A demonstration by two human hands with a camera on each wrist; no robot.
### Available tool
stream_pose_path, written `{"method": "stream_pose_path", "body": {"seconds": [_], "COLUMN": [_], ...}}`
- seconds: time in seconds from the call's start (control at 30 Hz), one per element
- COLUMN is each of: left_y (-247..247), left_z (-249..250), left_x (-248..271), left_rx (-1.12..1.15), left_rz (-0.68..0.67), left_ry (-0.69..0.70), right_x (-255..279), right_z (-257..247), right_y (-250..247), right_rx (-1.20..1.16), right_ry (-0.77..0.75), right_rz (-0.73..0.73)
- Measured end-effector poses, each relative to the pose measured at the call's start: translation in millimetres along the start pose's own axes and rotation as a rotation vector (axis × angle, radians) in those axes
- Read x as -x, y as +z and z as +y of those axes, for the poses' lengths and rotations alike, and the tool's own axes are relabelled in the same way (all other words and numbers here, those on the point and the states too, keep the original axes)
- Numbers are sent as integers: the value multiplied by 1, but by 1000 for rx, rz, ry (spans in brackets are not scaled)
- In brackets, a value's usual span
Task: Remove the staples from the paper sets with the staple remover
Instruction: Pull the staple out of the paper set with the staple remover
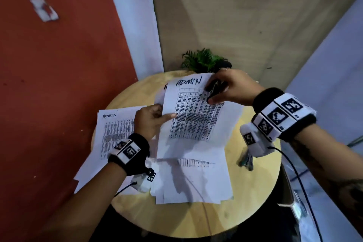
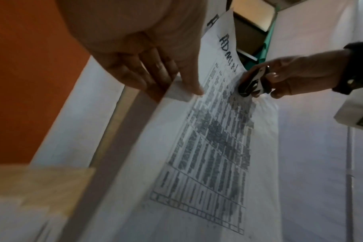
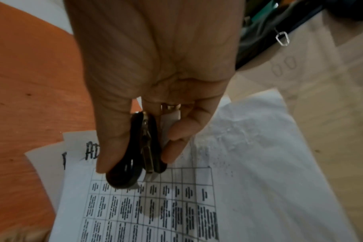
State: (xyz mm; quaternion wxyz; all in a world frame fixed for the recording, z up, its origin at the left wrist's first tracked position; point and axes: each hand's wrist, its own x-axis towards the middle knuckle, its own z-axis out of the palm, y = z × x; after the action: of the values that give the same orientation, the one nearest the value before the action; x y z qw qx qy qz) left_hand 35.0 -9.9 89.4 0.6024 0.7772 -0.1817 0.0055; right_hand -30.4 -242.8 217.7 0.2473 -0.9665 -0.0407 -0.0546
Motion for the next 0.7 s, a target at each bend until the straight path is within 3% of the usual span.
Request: {"method": "stream_pose_path", "body": {"seconds": [0.07, 0.17, 0.27, 0.37, 0.7], "left_y": [-15, -27, -28, -24, -20], "left_z": [14, 51, 98, 135, 180], "left_x": [-4, -11, -14, -9, 8], "left_rx": [-126, -68, 47, 184, 368], "left_rz": [125, 245, 121, 8, 78], "left_ry": [54, 138, 260, 265, 323], "right_x": [6, 15, 24, 34, 57], "right_z": [-7, -20, -34, -50, -71], "right_y": [-15, -37, -56, -73, -95], "right_rx": [-22, -56, -51, 4, 90], "right_ry": [-34, -57, -74, -111, -215], "right_rz": [-6, -27, -14, 17, 138]}}
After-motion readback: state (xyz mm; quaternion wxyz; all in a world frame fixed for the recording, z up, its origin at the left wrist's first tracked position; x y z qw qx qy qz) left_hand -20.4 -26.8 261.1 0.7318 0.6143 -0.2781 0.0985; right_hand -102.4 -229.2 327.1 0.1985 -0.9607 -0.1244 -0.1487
